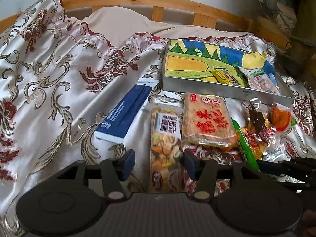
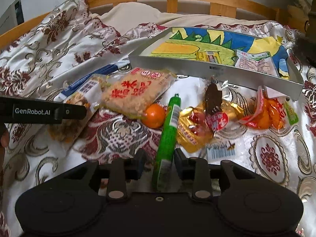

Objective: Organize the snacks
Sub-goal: 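Grasp the nut-mix bag with the left tool while the right tool grasps the green sausage stick, then lift the nut-mix bag and green sausage stick and carry them into the tray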

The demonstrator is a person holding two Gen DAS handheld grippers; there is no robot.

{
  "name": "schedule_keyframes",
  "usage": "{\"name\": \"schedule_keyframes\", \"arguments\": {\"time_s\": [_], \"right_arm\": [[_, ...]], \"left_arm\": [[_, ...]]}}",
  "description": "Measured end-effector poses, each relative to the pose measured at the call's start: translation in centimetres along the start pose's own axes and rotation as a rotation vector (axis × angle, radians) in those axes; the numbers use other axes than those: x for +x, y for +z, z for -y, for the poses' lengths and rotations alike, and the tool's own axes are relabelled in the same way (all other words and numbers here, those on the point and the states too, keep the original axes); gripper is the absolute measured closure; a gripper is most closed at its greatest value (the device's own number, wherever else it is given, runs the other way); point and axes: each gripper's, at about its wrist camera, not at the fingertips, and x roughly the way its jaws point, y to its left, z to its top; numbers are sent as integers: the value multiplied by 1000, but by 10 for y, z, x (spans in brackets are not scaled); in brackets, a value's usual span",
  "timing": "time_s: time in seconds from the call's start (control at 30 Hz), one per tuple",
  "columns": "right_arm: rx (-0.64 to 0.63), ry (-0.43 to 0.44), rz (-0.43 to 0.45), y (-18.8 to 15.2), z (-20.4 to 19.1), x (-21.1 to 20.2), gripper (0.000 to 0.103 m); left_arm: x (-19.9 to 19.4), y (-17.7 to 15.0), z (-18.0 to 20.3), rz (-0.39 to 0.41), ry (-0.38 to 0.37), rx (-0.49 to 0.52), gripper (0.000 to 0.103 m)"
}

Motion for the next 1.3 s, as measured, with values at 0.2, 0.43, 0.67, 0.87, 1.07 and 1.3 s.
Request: {"name": "schedule_keyframes", "arguments": {"time_s": [0.2,0.43,0.67,0.87,1.07,1.3], "right_arm": [[23,2,4,7,2,10,62],[52,-20,30,2,8,5,83],[-34,-40,17,-10,5,-14,84],[-129,-70,21,-24,6,-38,84],[-179,-102,57,-42,11,-67,85],[-220,-125,63,-61,19,-92,85]], "left_arm": [[7,1,-4,-13,-47,-24,60],[3,-1,-2,-15,-47,-46,63],[-8,-3,6,-125,-12,-131,64],[-21,-13,13,-182,-73,-215,64],[-35,-21,22,-201,-145,-274,65],[-51,-28,40,-193,-164,-263,65]]}}
